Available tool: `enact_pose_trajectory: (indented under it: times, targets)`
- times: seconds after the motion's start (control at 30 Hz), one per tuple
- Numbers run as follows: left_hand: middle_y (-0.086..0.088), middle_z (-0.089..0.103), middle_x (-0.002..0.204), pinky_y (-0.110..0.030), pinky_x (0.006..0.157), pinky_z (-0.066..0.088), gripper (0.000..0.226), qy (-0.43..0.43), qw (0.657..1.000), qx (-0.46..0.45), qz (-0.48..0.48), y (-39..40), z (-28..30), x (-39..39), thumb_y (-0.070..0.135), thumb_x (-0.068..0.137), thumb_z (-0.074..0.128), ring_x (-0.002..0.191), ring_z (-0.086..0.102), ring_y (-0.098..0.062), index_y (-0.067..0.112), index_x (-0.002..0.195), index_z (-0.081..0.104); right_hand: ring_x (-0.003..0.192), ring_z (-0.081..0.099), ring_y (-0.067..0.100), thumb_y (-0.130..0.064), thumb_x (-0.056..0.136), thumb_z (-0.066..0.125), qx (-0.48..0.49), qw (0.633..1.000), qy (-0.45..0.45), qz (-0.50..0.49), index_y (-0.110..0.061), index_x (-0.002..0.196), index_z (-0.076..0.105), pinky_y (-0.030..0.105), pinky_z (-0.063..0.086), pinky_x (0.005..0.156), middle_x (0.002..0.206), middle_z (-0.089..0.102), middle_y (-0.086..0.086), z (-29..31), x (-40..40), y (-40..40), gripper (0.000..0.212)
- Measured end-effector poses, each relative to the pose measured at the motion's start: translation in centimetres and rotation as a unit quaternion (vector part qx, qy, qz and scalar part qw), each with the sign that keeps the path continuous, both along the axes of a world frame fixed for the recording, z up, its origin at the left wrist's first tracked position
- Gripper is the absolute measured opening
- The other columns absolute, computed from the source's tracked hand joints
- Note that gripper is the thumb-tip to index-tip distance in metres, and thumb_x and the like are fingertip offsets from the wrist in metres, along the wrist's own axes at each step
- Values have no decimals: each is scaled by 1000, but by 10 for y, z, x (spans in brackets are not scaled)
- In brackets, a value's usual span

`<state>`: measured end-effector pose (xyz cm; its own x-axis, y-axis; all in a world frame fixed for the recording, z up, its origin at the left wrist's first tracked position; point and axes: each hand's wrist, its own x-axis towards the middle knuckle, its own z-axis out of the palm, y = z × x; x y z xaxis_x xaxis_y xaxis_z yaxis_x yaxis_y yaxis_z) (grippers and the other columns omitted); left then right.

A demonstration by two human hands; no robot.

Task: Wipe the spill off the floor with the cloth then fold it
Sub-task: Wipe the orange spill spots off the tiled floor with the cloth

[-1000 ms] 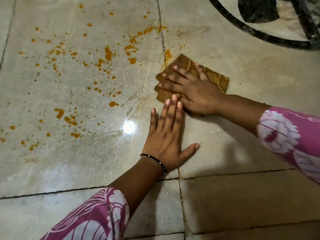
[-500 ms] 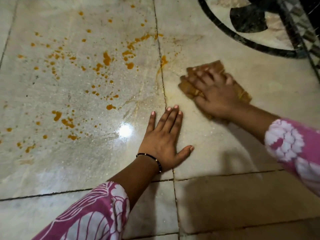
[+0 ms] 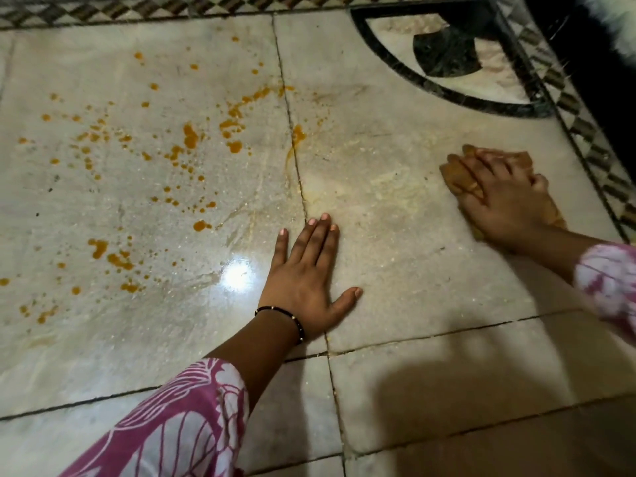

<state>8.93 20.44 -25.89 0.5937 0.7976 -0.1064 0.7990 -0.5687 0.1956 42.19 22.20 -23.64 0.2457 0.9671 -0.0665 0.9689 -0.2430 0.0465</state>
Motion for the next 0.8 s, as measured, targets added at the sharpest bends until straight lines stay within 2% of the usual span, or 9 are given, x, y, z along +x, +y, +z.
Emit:
enact_pose_trajectory:
  times: [0.07, 0.1, 0.27, 0.33, 0.43, 0.5, 0.6, 0.67, 0.8]
  targets:
    - [-3, -8, 160, -49, 117, -7, 89, 9, 1000, -4, 2, 0, 1, 0, 71, 86, 17, 146, -11, -17, 15, 152, -2, 137, 25, 31, -58, 79, 26, -9, 999, 6, -46, -32, 147, 26, 57, 19, 105, 154, 27, 4, -2, -26, 8, 72]
    - [-3, -9, 160, -49, 117, -8, 89, 13, 1000, -5, 0, -1, 2, 1, 71, 86, 16, 146, -12, -18, 15, 152, -4, 138, 24, 30, -59, 78, 25, -11, 999, 10, -29, -31, 147, 25, 56, 18, 106, 154, 27, 4, -1, -39, 2, 75]
    - [-5, -14, 159, -49, 116, -11, 93, 37, 999, -12, 1, 0, 0, 3, 72, 80, 5, 146, -13, -20, 14, 151, -10, 139, 24, 25, -58, 78, 35, -44, 974, 16, 221, -35, 145, 30, 53, 17, 109, 153, 32, 0, -5, -75, -76, 71]
    - [-6, -17, 158, -47, 116, -13, 94, 34, 999, -18, 4, 0, 0, 4, 71, 78, 3, 146, -13, -21, 12, 150, -13, 139, 25, 24, -57, 77, 39, -64, 962, 10, 266, -34, 144, 34, 50, 17, 109, 152, 34, 0, -5, -54, -111, 71]
    - [-10, -12, 159, -39, 114, -12, 90, -12, 1000, -18, -17, -5, 2, 9, 64, 81, 13, 146, -8, -23, 11, 151, -6, 137, 30, 27, -57, 77, 38, -69, 974, 12, 216, -37, 145, 25, 49, 21, 105, 149, 39, 6, 2, -6, -124, 72]
    - [-11, -7, 159, -35, 113, -12, 86, -28, 998, -17, -55, 0, 1, 20, 63, 85, 18, 146, -4, -24, 11, 151, -1, 140, 26, 28, -58, 80, 33, -62, 987, 26, 147, -40, 147, 19, 54, 21, 105, 154, 30, 3, 3, 11, -99, 71]
    - [-8, -8, 160, -37, 113, -13, 85, -19, 998, -11, -63, 28, 3, 47, 65, 89, 19, 147, -6, -22, 12, 152, -3, 144, 16, 27, -56, 90, 30, -15, 999, 42, 1, -39, 148, 16, 58, 14, 109, 158, 18, -1, -3, 0, -32, 62]
    - [-6, -11, 160, -40, 115, -12, 85, 4, 999, -9, -47, 46, 3, 61, 66, 91, 18, 146, -8, -20, 12, 152, -6, 145, 11, 26, -50, 94, 32, -16, 997, 55, -52, -36, 149, 14, 58, 9, 110, 159, 14, -1, -5, -22, 3, 59]
    - [-3, -7, 160, -43, 118, -8, 86, 5, 999, 14, -32, 51, -5, 64, 69, 89, 16, 147, -7, -18, 14, 152, -4, 146, 8, 23, -52, 87, 26, -47, 994, 48, 92, -33, 150, 17, 55, 4, 112, 159, 15, -2, -5, -47, -11, 66]
